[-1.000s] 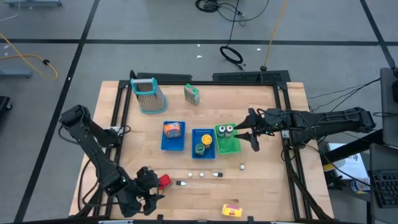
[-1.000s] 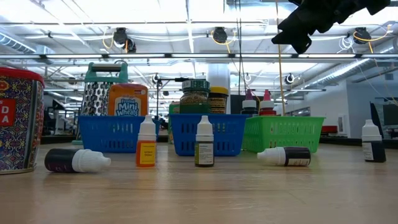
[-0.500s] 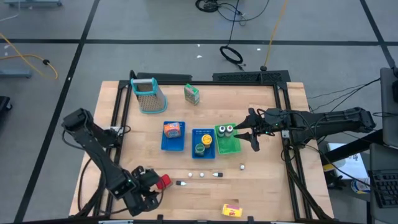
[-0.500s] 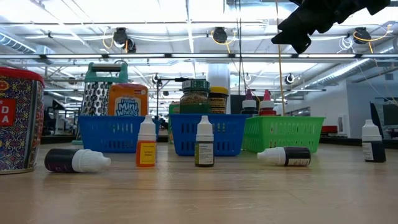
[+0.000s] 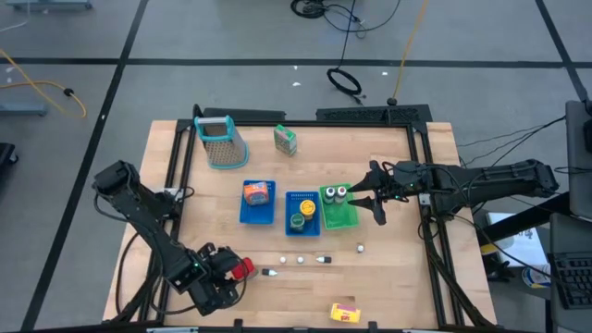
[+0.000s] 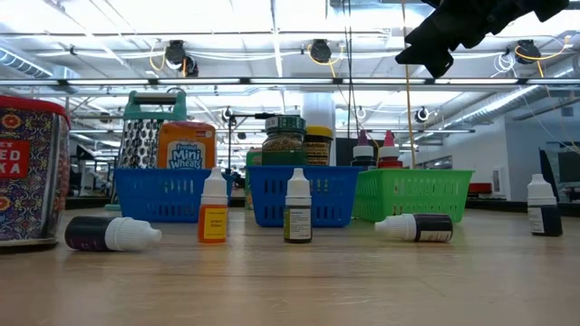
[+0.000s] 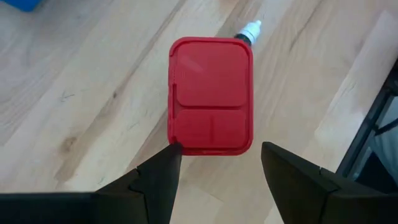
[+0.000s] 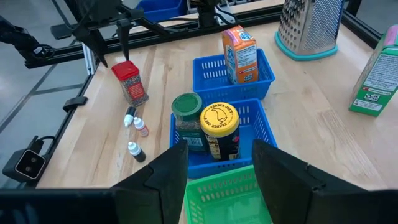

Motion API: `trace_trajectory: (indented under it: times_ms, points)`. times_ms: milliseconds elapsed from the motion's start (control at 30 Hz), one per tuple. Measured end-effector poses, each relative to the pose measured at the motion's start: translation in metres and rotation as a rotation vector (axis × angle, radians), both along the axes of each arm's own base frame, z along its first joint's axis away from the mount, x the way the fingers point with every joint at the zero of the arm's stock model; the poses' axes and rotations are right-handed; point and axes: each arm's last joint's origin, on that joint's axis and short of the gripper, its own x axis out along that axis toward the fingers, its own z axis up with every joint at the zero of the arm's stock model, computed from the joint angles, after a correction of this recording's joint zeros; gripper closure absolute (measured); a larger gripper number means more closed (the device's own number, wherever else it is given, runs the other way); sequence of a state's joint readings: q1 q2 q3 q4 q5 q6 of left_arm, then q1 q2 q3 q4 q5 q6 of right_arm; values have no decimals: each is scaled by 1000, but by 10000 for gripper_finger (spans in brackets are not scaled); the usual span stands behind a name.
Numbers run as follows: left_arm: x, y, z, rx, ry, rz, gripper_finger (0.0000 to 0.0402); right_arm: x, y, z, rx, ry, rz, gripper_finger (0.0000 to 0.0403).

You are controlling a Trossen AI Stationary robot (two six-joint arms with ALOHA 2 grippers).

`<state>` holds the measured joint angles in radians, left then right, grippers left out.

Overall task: Pick & Place Kitchen Items
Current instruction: Put the red spice can into the right blue bin

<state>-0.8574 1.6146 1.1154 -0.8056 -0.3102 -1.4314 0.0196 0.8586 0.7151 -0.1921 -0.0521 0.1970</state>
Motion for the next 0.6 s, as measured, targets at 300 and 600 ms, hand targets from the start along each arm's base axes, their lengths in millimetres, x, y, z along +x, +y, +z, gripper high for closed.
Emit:
trace_trajectory:
  times_ms: [300,600]
  points:
    - [7,3,-3,-7,-32,-12,144,0,0,0,0,0,0,232]
    - [5,8,-1,-12,10,-17,113,0,0,0,0,0,0,232]
